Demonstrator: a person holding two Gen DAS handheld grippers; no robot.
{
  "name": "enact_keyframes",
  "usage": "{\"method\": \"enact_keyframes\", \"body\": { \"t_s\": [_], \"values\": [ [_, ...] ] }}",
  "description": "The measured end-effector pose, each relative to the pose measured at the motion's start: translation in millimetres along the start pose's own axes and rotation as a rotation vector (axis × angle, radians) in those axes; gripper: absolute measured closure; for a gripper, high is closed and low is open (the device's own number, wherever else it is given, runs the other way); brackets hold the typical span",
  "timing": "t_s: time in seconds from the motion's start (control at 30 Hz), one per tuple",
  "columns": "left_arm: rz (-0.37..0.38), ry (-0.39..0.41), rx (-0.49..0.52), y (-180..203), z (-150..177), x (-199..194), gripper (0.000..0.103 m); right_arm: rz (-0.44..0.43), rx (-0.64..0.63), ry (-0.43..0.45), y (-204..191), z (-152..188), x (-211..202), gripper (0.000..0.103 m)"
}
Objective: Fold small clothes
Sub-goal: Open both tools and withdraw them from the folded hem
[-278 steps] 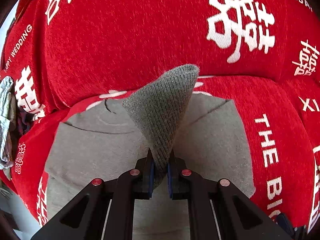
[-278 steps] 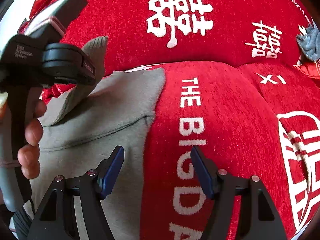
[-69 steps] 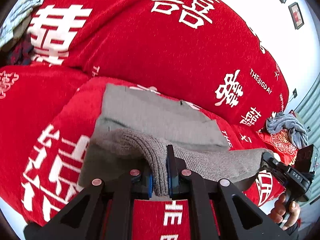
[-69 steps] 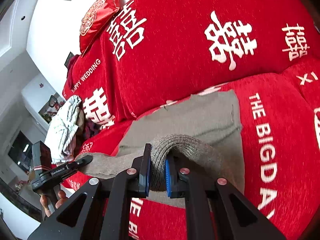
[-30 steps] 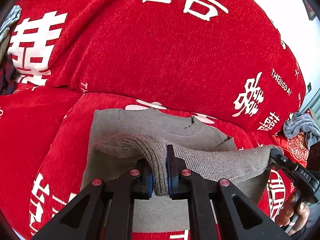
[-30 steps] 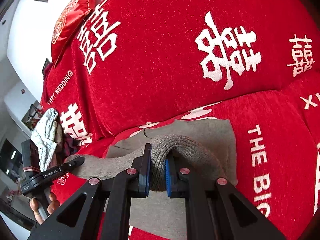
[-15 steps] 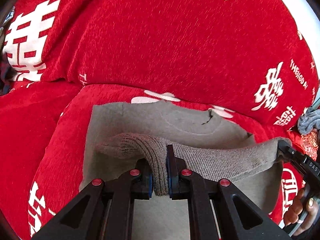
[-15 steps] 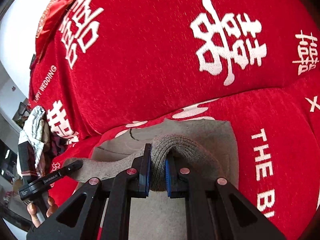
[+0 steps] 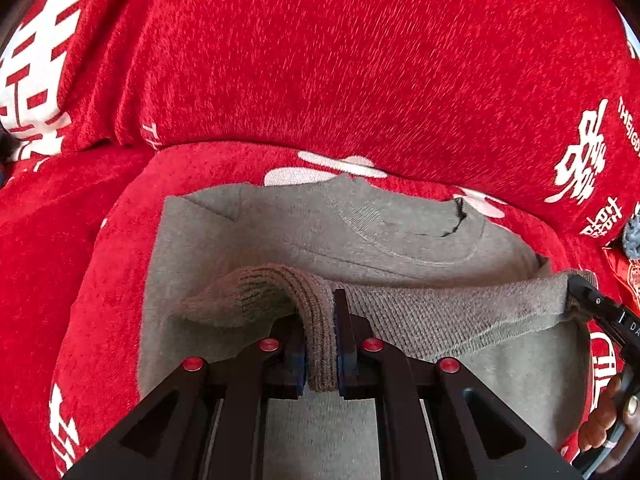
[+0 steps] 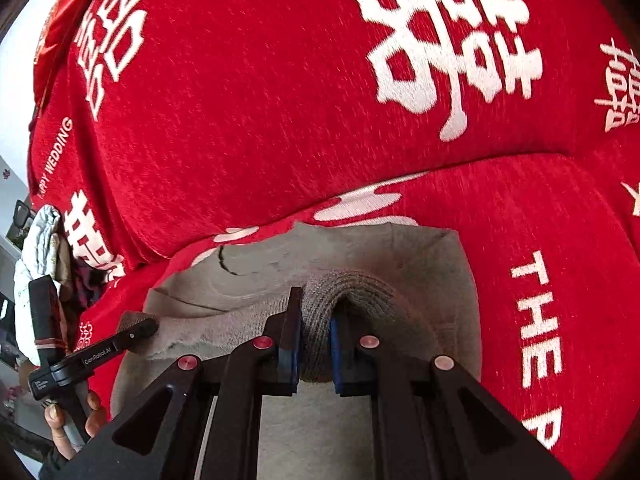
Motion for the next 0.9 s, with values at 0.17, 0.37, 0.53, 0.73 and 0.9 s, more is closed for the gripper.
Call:
{"method": "enact_keyframes", "body": {
  "t_s": [0.17, 0.37, 0.53, 0.73, 0.9],
  "values": [
    [0.002, -0.042, -0.042, -5.7, 1.3, 16.8, 0.084, -0.003, 0.036, -0.035, 8.8, -0.3, 19.2, 0.09],
    [0.04, 0.005, -0.104, -6.3, -9.1, 13.6, 0.011, -0.055, 0.112, -0.091, 15.6, -1.9, 32.6, 0.081],
    [0.092, 0.02, -0.129, -8.0, -16.5, -2.4, 0.011, -0.083, 0.146, -0.082, 18.2, -2.6, 23.2, 0.081],
    [0.042, 0.088, -0.07, -14.0, -12.8, -22.4, 0.011, -0.083, 0.119, 0.0, 12.0, -14.9, 1.6, 0.053],
    [0.01, 0.068, 0.008, -3.4, -9.2, -11.3, 0.011, -0.073, 0.134, 0.081, 15.3, -28.2, -9.9, 0.031]
  ]
}}
Point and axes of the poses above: each gripper's, at about its wrist camera, not at the fingertips, and x roughly the way its jaws point, y to its right, z to its underside, the point moved 9 cm from there along x, roughly the way its jaws point, and after that the axes turned 7 degrees about z, right-handed, at the moved point
